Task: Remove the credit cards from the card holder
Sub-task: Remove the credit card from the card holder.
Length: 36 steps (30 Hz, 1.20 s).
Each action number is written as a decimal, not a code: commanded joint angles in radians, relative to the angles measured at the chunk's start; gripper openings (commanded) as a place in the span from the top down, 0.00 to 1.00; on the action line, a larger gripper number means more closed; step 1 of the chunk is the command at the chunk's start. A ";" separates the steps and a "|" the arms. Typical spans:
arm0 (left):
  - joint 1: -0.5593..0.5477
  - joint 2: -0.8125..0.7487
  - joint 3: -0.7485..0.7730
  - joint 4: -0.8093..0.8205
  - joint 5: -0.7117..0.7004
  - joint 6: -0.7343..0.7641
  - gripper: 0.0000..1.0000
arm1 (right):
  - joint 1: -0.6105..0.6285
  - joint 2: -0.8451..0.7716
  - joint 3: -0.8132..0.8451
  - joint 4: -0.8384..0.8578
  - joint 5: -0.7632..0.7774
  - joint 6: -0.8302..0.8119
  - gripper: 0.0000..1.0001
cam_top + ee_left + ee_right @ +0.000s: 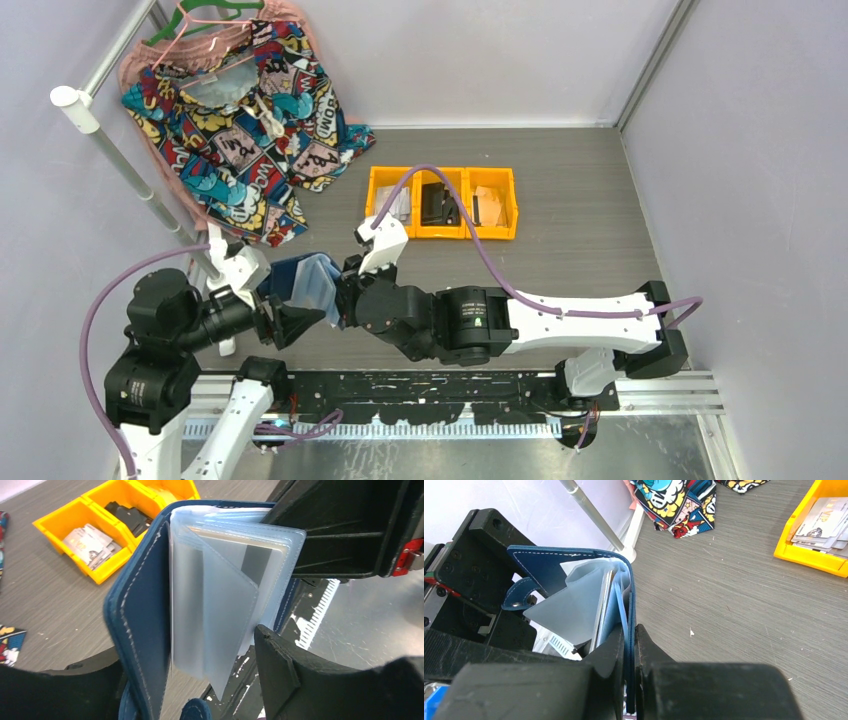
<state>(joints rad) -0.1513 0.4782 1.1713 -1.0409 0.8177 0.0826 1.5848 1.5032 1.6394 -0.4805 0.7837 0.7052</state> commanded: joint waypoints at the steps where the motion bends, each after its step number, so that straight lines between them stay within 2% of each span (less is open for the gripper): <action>1: -0.001 -0.022 0.018 0.117 -0.167 -0.036 0.37 | 0.006 -0.063 -0.006 0.057 0.022 0.005 0.99; 5: -0.001 -0.037 0.025 0.147 -0.235 -0.057 0.48 | 0.006 -0.085 -0.033 0.074 0.021 0.002 0.99; 16: -0.001 -0.090 0.039 0.127 -0.240 -0.066 0.55 | 0.006 -0.125 -0.069 0.102 0.011 -0.010 0.99; 24: -0.001 -0.087 0.039 0.195 -0.273 -0.139 0.71 | 0.006 -0.136 -0.106 0.179 -0.093 -0.046 0.99; 26: -0.001 -0.084 0.047 0.200 -0.243 -0.153 0.70 | 0.006 -0.138 -0.116 0.192 -0.126 -0.054 0.99; 29: -0.001 -0.082 0.055 0.201 -0.155 -0.185 0.61 | 0.005 -0.143 -0.130 0.211 -0.154 -0.061 0.99; 30: -0.001 -0.077 0.060 0.193 -0.117 -0.188 0.61 | 0.006 -0.147 -0.136 0.222 -0.160 -0.064 0.99; 32: -0.001 -0.065 0.070 0.165 -0.050 -0.189 0.66 | 0.006 -0.159 -0.157 0.247 -0.174 -0.069 0.99; 36: -0.001 -0.047 0.086 0.128 -0.050 -0.173 0.85 | 0.006 -0.193 -0.211 0.300 -0.181 -0.074 0.99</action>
<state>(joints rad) -0.1570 0.4030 1.2217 -0.9264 0.6979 -0.0826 1.5833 1.3861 1.4601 -0.3115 0.6292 0.6491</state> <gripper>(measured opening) 0.229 0.114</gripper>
